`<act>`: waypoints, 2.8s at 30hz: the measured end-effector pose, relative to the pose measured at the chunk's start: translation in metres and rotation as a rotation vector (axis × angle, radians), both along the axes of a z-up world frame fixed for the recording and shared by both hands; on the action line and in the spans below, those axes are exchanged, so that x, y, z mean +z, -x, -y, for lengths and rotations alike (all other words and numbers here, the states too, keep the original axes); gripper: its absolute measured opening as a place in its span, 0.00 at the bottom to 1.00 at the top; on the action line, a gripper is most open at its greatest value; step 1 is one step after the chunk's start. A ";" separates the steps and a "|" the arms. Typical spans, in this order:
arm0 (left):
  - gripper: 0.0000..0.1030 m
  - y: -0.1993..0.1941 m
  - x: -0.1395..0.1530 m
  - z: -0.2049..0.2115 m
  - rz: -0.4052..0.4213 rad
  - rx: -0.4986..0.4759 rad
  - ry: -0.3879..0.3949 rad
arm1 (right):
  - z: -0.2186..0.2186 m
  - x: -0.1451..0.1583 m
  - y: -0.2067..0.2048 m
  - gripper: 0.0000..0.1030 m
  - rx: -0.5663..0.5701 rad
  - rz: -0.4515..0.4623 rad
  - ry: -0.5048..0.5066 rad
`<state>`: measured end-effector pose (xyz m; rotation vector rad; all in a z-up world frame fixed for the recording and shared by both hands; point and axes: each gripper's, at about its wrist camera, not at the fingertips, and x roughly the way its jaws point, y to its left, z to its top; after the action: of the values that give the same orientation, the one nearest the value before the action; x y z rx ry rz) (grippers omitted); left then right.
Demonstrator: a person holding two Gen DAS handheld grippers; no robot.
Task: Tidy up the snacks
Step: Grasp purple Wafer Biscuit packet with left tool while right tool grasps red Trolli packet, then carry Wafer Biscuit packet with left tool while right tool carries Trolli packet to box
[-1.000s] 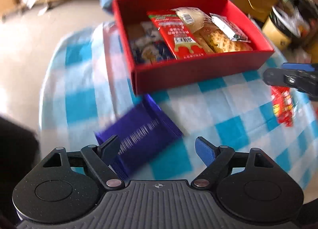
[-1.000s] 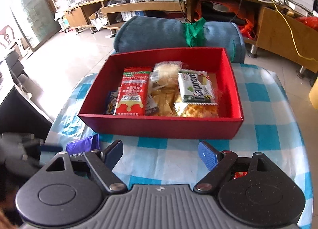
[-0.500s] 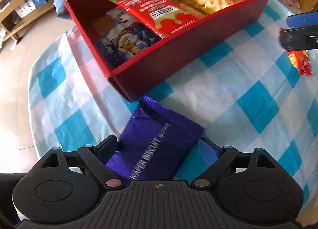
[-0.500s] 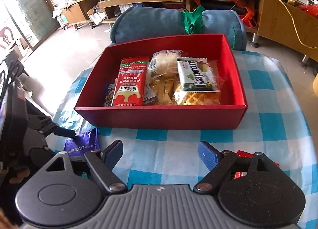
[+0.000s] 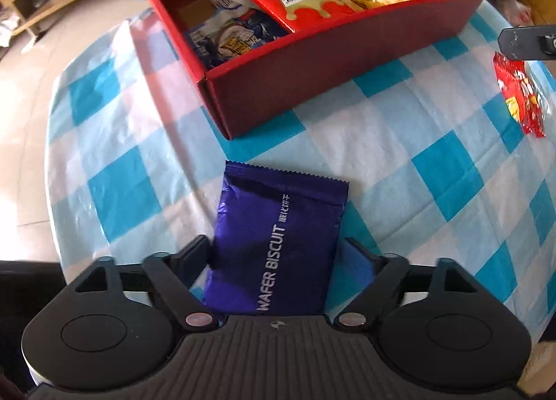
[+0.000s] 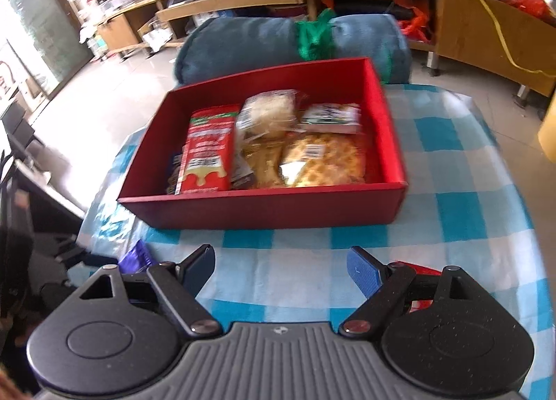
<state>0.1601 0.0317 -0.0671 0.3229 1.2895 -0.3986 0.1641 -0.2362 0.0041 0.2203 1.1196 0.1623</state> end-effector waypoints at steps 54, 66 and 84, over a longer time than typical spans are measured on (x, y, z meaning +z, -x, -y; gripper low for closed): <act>0.72 0.044 0.040 0.075 0.027 0.084 0.215 | 0.034 -0.041 0.044 0.43 -0.076 -0.159 0.170; 0.72 0.041 0.037 0.075 0.009 0.084 0.211 | 0.028 -0.050 0.040 0.58 -0.078 -0.172 0.179; 0.72 0.036 0.027 0.076 -0.043 0.068 0.210 | 0.026 -0.083 0.025 0.97 0.183 -0.327 0.239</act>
<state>0.1238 -0.0445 -0.0402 0.0934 1.2842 -0.4812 0.1392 -0.2623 -0.0792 -0.0727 1.4729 0.1563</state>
